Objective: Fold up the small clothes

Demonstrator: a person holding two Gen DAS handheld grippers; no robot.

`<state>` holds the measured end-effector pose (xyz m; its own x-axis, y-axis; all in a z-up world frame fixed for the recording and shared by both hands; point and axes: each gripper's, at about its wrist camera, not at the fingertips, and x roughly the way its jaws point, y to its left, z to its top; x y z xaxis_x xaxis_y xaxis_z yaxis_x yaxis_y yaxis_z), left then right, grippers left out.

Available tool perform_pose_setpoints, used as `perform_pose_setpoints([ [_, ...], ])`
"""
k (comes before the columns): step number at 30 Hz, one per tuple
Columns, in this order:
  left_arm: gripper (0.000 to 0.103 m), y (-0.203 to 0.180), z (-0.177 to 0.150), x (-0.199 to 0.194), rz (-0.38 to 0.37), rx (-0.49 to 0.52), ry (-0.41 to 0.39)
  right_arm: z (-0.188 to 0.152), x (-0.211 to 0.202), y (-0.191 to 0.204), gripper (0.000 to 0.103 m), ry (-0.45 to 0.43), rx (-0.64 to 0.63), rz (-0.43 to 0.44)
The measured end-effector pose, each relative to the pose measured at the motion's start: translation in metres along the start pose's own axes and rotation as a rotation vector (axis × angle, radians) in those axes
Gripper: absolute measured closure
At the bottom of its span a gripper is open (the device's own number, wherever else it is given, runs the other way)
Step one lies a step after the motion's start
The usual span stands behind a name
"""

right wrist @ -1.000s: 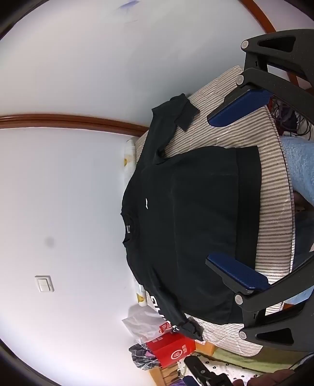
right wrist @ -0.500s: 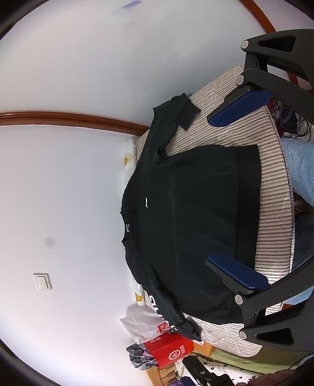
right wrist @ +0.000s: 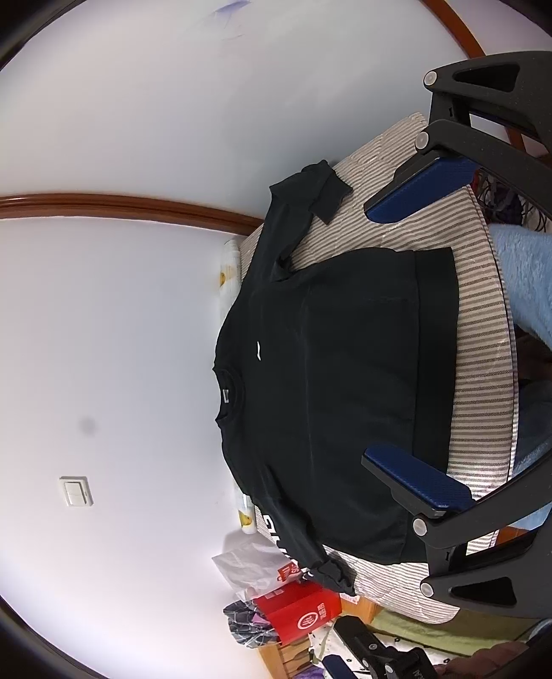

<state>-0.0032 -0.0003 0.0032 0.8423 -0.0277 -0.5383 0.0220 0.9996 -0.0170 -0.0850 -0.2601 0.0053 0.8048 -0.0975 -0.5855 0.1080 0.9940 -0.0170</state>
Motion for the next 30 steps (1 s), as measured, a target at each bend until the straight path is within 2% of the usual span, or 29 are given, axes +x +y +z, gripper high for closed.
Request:
perform_pose_setpoints([
  [30, 0.0, -0.006, -0.01, 0.0, -0.006, 0.017, 0.008, -0.006, -0.002, 0.003, 0.0, -0.004, 0.016, 0.017],
])
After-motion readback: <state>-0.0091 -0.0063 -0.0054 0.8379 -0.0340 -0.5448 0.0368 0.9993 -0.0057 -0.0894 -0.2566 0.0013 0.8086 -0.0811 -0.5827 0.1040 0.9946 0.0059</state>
